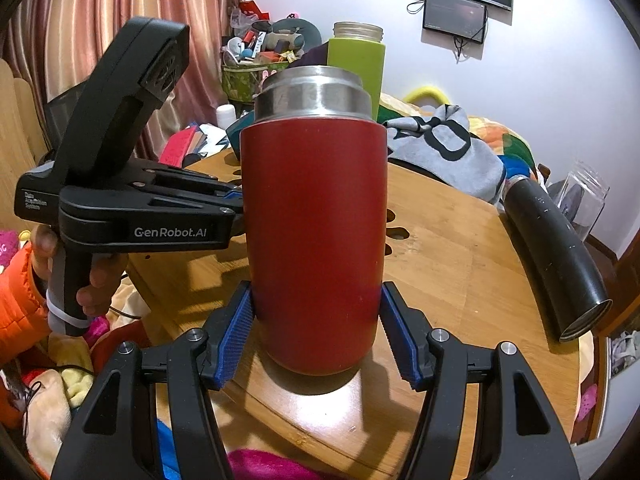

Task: Flip cup upside down
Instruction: 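Rotate the red bottle with the right tool, turning its open rim downward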

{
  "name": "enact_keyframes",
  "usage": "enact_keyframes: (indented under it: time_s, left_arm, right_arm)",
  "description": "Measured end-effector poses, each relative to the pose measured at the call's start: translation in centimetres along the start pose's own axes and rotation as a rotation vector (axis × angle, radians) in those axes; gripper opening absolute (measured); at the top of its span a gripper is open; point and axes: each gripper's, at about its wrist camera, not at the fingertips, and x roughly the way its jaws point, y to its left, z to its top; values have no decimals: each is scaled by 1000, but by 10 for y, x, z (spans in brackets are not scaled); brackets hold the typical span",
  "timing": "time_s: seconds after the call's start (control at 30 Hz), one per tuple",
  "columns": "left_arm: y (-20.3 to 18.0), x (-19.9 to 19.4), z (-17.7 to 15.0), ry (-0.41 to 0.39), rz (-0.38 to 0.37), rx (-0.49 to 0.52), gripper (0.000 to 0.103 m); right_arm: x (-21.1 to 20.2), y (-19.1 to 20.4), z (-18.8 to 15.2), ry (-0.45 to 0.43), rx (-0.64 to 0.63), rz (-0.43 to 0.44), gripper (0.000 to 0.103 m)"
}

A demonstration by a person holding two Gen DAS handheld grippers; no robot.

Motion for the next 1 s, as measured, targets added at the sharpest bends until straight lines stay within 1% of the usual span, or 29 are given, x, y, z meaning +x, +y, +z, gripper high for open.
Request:
enact_keyframes:
  time_s: [0.13, 0.23, 0.27, 0.33, 0.37, 0.47, 0.53, 0.87, 1.0]
  left_arm:
    - [7, -1, 1, 1, -14, -31, 7]
    - [7, -3, 1, -9, -15, -28, 7]
    - [6, -4, 1, -11, -18, -26, 5]
    - [6, -2, 0, -2, 25, -17, 5]
    - [9, 0, -2, 6, 19, -25, 5]
    - [16, 8, -6, 38, -9, -60, 5]
    - [17, 9, -8, 43, -6, -67, 5]
    - [13, 0, -10, 20, 89, -26, 6]
    - [10, -11, -7, -12, 100, -12, 6]
  right_arm:
    - [0, 1, 2, 11, -8, -1, 59]
    - [0, 3, 4, 21, -27, -5, 59]
    - [0, 4, 5, 24, -34, -5, 59]
    - [0, 4, 6, 27, -40, -16, 59]
    - [1, 3, 6, 32, -41, -27, 59]
    - [1, 0, 4, 30, -21, -7, 59]
    - [1, 1, 3, 27, -26, -13, 59]
    - [0, 2, 2, 16, -19, -9, 59]
    - [0, 0, 0, 12, -11, 1, 59]
